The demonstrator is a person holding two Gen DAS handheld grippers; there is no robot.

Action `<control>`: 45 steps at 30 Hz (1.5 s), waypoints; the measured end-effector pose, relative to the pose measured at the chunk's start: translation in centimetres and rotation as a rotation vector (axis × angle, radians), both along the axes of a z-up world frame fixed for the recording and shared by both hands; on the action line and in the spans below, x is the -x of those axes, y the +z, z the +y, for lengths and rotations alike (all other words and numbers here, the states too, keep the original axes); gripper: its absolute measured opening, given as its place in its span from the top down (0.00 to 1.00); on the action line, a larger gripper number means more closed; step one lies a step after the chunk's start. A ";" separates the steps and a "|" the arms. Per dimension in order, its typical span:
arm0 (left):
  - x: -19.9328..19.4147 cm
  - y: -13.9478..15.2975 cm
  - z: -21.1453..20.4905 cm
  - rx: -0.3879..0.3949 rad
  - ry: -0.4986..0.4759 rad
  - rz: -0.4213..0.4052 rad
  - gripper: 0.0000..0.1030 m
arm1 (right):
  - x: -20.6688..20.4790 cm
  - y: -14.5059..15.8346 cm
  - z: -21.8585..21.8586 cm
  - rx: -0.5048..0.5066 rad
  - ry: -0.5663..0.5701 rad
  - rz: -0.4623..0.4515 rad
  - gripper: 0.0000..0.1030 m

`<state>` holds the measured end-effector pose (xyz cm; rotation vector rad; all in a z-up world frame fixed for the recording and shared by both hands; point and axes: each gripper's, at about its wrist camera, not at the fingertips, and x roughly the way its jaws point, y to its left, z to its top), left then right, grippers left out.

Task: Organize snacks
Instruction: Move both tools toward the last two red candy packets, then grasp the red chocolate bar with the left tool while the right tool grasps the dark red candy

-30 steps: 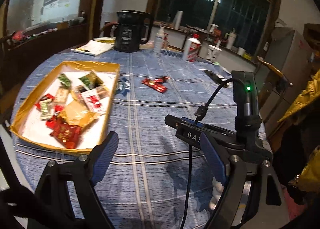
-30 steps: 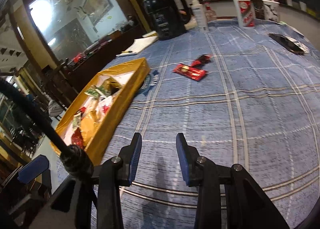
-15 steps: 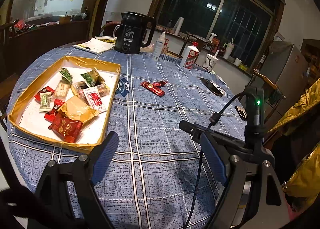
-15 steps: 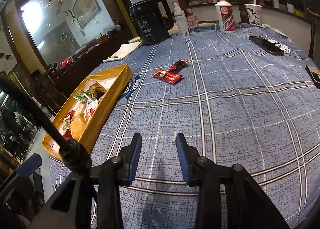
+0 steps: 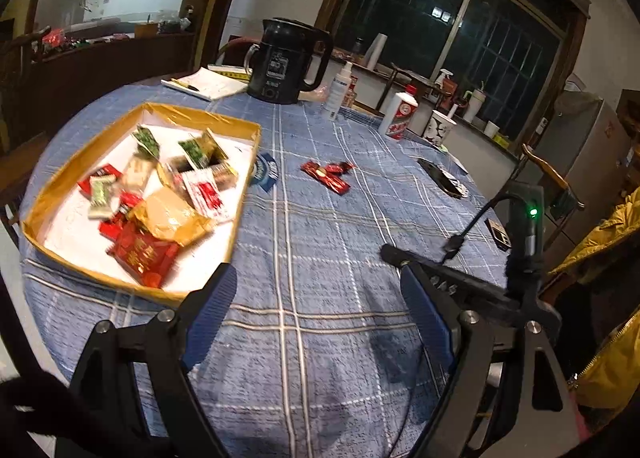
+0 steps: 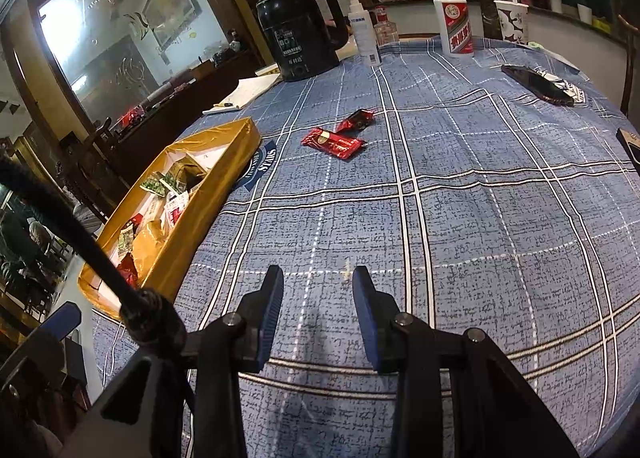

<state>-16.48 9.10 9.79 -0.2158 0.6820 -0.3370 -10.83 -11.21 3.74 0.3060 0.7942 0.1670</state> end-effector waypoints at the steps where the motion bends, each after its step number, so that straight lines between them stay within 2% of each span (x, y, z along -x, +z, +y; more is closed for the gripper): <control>1: -0.1 0.5 0.1 -0.014 0.010 -0.013 0.18 | -0.3 0.5 -0.5 -0.001 -0.009 -0.010 0.65; 7: -1.9 5.3 1.6 -0.056 0.078 -0.099 0.18 | -2.8 4.1 -4.3 0.027 -0.067 -0.093 0.65; 10: -4.2 7.8 2.1 -0.047 0.104 -0.096 0.18 | -5.0 5.1 -5.9 0.027 -0.093 -0.118 0.65; 14: -7.9 9.9 1.9 -0.050 0.104 -0.079 0.17 | -8.9 5.4 -8.0 -0.014 -0.107 -0.094 0.65; 16: -8.9 9.7 1.7 -0.053 0.112 -0.069 0.17 | -10.7 5.0 -8.7 -0.018 -0.101 -0.079 0.65; 19: -10.6 7.1 0.8 -0.074 0.108 -0.048 0.17 | -12.8 3.5 -9.2 0.000 -0.076 -0.043 0.65; 21: -12.0 5.2 -0.1 -0.085 0.088 -0.009 0.19 | -14.1 2.2 -9.2 0.005 -0.057 -0.012 0.65; 23: -13.5 3.4 -1.0 -0.085 0.062 0.051 0.28 | -15.5 1.1 -8.8 0.021 -0.032 0.011 0.65; 27: -16.1 0.8 -2.2 -0.083 0.033 0.129 0.29 | -18.1 -0.4 -7.1 0.044 0.027 0.048 0.65; 33: -17.2 -0.9 -3.0 -0.100 0.021 0.170 0.29 | -22.0 -1.7 -4.2 -0.001 0.052 0.117 0.65; 41: -17.5 -1.5 -3.0 -0.115 0.032 0.183 0.29 | -24.1 -2.8 -1.1 0.099 0.010 0.162 0.64; 45: -17.6 -1.5 -3.2 -0.116 0.037 0.185 0.29 | -23.7 -2.7 -0.6 0.147 0.018 0.150 0.73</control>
